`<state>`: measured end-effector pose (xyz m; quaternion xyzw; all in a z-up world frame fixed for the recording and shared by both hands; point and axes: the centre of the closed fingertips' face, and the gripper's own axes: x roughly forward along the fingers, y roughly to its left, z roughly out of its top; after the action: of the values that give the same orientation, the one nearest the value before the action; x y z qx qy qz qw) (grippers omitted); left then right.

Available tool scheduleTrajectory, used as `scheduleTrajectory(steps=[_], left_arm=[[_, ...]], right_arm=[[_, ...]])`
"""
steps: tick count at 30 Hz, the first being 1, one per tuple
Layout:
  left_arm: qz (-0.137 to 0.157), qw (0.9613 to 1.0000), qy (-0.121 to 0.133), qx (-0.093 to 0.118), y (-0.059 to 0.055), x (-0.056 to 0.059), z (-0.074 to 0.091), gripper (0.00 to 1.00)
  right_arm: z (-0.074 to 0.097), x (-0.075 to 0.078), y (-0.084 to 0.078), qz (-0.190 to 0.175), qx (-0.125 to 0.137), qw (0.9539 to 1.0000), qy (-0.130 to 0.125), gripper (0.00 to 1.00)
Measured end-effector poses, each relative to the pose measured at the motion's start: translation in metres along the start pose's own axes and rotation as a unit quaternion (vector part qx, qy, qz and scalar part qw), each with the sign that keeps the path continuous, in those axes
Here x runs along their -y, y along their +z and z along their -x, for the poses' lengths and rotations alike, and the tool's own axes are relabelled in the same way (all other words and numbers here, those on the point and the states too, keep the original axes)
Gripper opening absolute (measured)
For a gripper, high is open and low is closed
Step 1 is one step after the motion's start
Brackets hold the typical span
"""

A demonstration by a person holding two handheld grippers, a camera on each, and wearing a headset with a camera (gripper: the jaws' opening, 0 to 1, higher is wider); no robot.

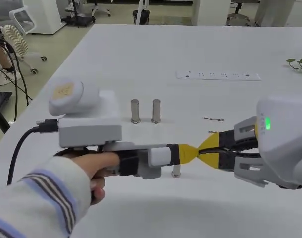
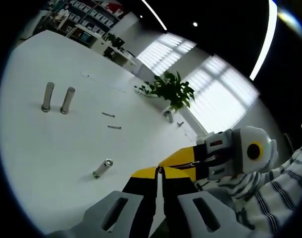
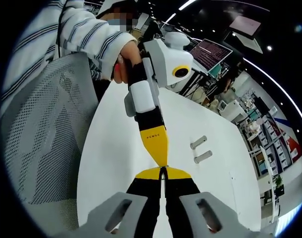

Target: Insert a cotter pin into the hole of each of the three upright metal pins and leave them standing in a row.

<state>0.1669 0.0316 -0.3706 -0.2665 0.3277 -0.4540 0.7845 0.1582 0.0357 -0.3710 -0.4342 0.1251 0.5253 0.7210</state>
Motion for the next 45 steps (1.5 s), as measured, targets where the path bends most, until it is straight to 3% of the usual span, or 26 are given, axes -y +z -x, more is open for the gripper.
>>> scheduleTrajectory(steps=[22,24,27,29,33,38,43,45], left_arm=[[-0.014,0.9999,0.008,0.003,-0.001,0.000,0.002,0.00],[-0.029,0.9994,0.019,0.004,0.000,0.000,0.003,0.00],[-0.050,0.9986,0.019,0.002,0.000,0.004,0.004,0.00],[-0.059,0.9981,0.017,0.000,0.000,0.006,0.005,0.00],[-0.091,0.9956,0.024,-0.005,0.002,0.006,0.008,0.00],[-0.139,0.9901,0.015,-0.014,0.003,0.014,0.012,0.00],[-0.199,0.9793,0.014,-0.034,0.000,0.017,0.015,0.00],[-0.203,0.9785,0.007,-0.036,-0.001,0.020,0.015,0.00]], right_arm=[[-0.002,0.001,0.000,-0.022,0.006,0.9997,-0.006,0.00],[-0.002,0.002,0.000,-0.026,0.007,0.9996,-0.005,0.00],[-0.002,0.004,-0.002,-0.037,0.009,0.9992,-0.006,0.07],[-0.002,0.004,-0.003,-0.043,0.010,0.9990,-0.003,0.07],[-0.001,0.004,-0.005,-0.064,0.015,0.9979,0.003,0.07],[0.000,0.002,-0.007,-0.097,0.023,0.9949,0.014,0.07],[0.000,0.002,-0.007,-0.129,0.039,0.9905,0.025,0.07],[0.000,0.001,-0.006,-0.145,0.047,0.9879,0.031,0.07]])
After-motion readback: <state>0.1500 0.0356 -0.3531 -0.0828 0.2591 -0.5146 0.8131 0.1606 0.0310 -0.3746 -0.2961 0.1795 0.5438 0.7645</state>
